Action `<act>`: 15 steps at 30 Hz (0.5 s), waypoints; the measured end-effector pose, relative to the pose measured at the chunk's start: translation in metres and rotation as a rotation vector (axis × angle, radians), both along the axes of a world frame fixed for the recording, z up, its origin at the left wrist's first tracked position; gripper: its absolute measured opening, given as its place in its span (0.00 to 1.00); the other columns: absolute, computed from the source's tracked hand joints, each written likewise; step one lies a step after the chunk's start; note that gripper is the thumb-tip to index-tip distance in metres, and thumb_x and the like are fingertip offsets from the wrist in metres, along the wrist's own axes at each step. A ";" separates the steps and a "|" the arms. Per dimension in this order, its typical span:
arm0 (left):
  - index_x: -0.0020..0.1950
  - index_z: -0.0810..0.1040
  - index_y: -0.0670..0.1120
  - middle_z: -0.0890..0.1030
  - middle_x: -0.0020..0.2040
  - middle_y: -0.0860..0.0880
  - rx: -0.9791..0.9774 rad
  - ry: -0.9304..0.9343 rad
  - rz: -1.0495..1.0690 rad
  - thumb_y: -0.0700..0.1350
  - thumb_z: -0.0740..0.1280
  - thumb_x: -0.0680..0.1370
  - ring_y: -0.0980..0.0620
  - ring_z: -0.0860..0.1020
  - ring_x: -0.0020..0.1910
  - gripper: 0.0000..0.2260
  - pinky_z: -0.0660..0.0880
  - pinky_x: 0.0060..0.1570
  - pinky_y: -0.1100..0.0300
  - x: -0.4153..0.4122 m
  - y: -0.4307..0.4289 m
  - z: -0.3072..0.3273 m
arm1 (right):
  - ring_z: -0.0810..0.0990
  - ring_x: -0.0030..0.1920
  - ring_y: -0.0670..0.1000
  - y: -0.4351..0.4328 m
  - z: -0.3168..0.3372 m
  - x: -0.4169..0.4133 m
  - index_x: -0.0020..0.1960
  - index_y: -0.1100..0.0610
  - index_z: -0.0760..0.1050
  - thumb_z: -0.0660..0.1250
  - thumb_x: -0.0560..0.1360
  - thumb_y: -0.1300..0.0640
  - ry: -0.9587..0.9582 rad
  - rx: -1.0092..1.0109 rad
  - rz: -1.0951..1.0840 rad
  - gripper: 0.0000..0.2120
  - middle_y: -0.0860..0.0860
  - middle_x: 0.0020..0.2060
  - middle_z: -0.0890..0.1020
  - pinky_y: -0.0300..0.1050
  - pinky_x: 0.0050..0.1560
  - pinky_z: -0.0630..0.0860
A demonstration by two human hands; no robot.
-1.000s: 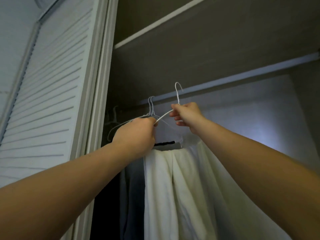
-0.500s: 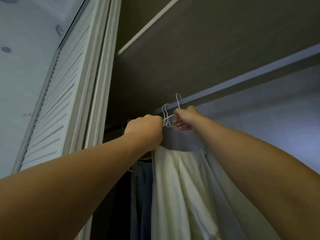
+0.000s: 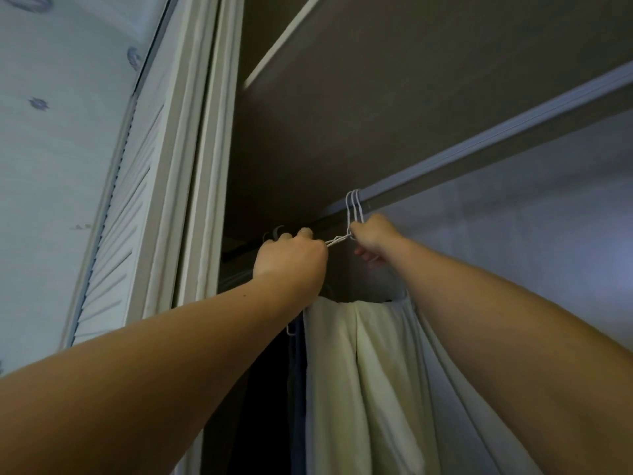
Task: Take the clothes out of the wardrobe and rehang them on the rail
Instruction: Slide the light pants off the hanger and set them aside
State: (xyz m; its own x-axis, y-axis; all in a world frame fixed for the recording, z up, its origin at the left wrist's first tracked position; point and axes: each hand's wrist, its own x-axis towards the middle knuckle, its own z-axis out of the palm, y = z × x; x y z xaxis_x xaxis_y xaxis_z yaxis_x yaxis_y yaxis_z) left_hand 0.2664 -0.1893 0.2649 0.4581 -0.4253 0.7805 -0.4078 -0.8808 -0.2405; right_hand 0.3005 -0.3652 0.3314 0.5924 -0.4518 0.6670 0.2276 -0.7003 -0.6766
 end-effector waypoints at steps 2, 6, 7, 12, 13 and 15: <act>0.72 0.70 0.50 0.70 0.69 0.44 0.014 0.002 0.012 0.44 0.66 0.80 0.42 0.72 0.66 0.20 0.71 0.63 0.45 -0.002 0.003 -0.001 | 0.80 0.38 0.57 0.003 -0.002 -0.005 0.54 0.60 0.73 0.58 0.81 0.49 0.009 -0.006 -0.012 0.14 0.58 0.40 0.80 0.47 0.32 0.77; 0.65 0.74 0.51 0.75 0.63 0.46 0.005 -0.119 -0.027 0.52 0.62 0.82 0.44 0.73 0.62 0.14 0.70 0.61 0.47 -0.017 0.016 -0.007 | 0.81 0.44 0.61 0.009 -0.014 -0.023 0.51 0.58 0.72 0.61 0.80 0.47 -0.025 -0.024 -0.059 0.14 0.59 0.44 0.79 0.54 0.38 0.82; 0.65 0.75 0.51 0.75 0.62 0.47 0.002 -0.138 -0.037 0.54 0.62 0.82 0.44 0.73 0.62 0.14 0.70 0.61 0.47 -0.023 0.022 -0.009 | 0.80 0.45 0.60 0.013 -0.019 -0.030 0.49 0.57 0.71 0.61 0.79 0.47 -0.052 -0.034 -0.066 0.13 0.57 0.43 0.78 0.54 0.39 0.82; 0.70 0.73 0.53 0.74 0.68 0.49 0.010 -0.230 -0.099 0.60 0.57 0.81 0.45 0.68 0.70 0.21 0.65 0.68 0.46 -0.054 0.074 -0.026 | 0.76 0.59 0.55 0.047 -0.055 -0.076 0.66 0.55 0.70 0.62 0.80 0.47 -0.193 -0.214 -0.058 0.18 0.55 0.59 0.77 0.49 0.58 0.72; 0.72 0.71 0.54 0.72 0.71 0.50 0.003 -0.240 -0.122 0.61 0.56 0.81 0.45 0.65 0.73 0.22 0.62 0.71 0.46 -0.061 0.089 -0.032 | 0.73 0.64 0.55 0.060 -0.066 -0.087 0.71 0.54 0.67 0.62 0.80 0.47 -0.222 -0.245 -0.051 0.22 0.55 0.65 0.75 0.50 0.63 0.70; 0.77 0.66 0.53 0.66 0.77 0.50 -0.017 -0.235 -0.159 0.61 0.54 0.82 0.46 0.56 0.79 0.25 0.55 0.77 0.45 -0.076 0.122 -0.050 | 0.65 0.72 0.55 0.090 -0.093 -0.112 0.76 0.50 0.61 0.61 0.80 0.47 -0.238 -0.314 -0.040 0.26 0.53 0.72 0.68 0.53 0.71 0.65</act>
